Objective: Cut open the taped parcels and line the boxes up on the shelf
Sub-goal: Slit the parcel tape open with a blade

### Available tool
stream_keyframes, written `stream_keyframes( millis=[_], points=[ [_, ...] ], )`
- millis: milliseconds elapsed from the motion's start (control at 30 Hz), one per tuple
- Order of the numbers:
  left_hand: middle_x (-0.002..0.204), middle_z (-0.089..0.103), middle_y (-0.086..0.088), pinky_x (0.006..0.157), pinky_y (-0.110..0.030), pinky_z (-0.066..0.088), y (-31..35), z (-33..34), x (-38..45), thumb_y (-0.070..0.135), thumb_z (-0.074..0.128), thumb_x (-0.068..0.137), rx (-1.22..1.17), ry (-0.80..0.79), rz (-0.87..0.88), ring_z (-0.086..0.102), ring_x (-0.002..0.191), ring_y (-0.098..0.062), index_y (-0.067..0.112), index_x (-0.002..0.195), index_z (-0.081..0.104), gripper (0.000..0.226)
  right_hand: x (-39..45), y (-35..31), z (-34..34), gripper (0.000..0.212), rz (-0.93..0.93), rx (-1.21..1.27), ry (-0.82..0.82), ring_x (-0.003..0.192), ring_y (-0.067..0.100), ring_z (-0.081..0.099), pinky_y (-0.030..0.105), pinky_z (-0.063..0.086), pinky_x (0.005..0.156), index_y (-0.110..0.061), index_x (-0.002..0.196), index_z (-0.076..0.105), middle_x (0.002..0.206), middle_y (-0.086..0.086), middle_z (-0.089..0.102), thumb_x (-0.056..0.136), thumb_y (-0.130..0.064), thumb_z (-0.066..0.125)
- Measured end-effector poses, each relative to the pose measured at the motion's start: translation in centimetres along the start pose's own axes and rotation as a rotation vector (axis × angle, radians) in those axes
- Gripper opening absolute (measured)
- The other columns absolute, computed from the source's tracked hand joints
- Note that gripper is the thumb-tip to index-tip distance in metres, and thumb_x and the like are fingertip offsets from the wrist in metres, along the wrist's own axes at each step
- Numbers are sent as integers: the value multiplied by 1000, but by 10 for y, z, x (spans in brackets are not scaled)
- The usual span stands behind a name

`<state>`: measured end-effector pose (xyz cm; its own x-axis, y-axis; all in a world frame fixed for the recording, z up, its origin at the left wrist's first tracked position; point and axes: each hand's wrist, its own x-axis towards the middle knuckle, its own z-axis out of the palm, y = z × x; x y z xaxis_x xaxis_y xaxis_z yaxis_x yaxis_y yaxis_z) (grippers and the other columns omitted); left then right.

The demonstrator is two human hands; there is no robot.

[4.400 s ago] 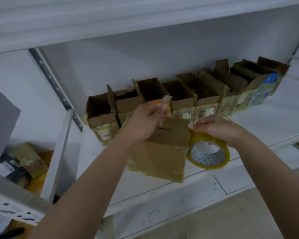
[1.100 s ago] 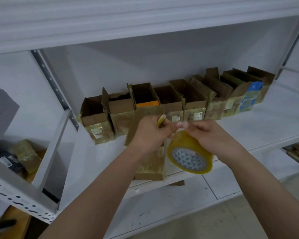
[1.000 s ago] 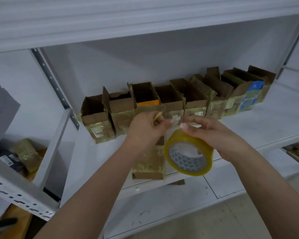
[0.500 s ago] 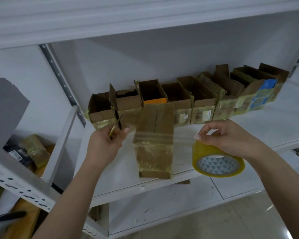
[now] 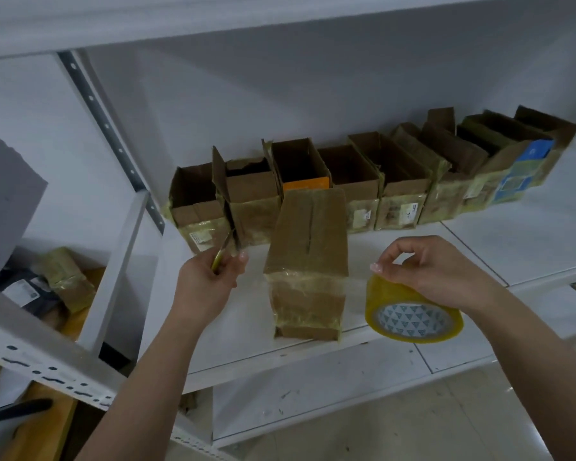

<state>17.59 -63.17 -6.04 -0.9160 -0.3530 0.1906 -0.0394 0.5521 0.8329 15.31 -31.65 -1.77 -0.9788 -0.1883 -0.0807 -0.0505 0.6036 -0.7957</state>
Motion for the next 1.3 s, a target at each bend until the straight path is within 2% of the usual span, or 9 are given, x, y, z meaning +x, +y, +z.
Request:
stream_keyframes(
  millis=[100,200,300,533,733,833,967,1100,1300],
  points=[
    [53,60,5,50,-13,41,-9,12,-6,39,63,91,-115,-25,-61,53,49,-4,10,68,62,38,0,9,14,16,8,44,1,66,17,69,32,55,64,-31,73,70,70,0,70,78,-46,75],
    [47,52,11,54,-20,38,-14,29,-15,35,61,93,-289,-82,-167,49,46,3,4,69,60,39,0,13,28,16,7,66,0,67,17,68,38,57,71,-29,75,70,74,0,70,79,-44,73],
    [49,51,9,48,-20,34,-15,46,-22,34,57,95,-467,-119,-294,40,46,-7,12,66,57,37,2,14,38,17,26,68,-12,75,20,68,44,58,78,-30,78,70,80,1,70,79,-47,71],
    [53,31,4,41,-22,19,-23,62,-40,64,45,85,-535,-292,-433,21,45,-10,18,66,38,51,6,14,40,17,26,3,-27,83,15,65,44,56,84,-36,79,68,87,-6,68,79,-53,69],
    [64,42,2,45,-21,30,-13,42,-24,49,48,96,-386,-231,-355,33,49,-9,15,81,47,37,8,16,35,18,38,14,-68,79,11,66,32,56,72,-32,86,69,87,-6,68,82,-49,69],
    [63,43,6,46,-18,31,21,10,1,49,38,101,-389,-148,-140,34,50,-6,18,84,49,37,8,17,35,20,55,77,-125,79,12,67,22,51,63,-29,89,70,89,-4,69,84,-48,67],
    [62,53,5,49,-16,42,92,4,16,47,30,103,-167,-498,261,49,52,-7,16,82,55,45,7,14,31,17,81,205,-167,84,21,69,30,54,74,-27,87,72,92,2,71,87,-43,66],
    [59,60,4,50,-18,46,131,47,18,39,33,105,-48,-834,285,55,49,-8,14,82,60,43,6,14,23,9,71,282,-254,87,26,68,31,51,75,-19,95,72,88,5,71,91,-24,66],
    [48,54,5,41,-15,33,106,71,21,48,34,102,-72,-750,267,39,35,-9,17,71,55,49,4,20,14,18,28,314,-351,89,30,67,35,53,78,-22,108,69,99,23,67,91,-18,66]
  ],
)
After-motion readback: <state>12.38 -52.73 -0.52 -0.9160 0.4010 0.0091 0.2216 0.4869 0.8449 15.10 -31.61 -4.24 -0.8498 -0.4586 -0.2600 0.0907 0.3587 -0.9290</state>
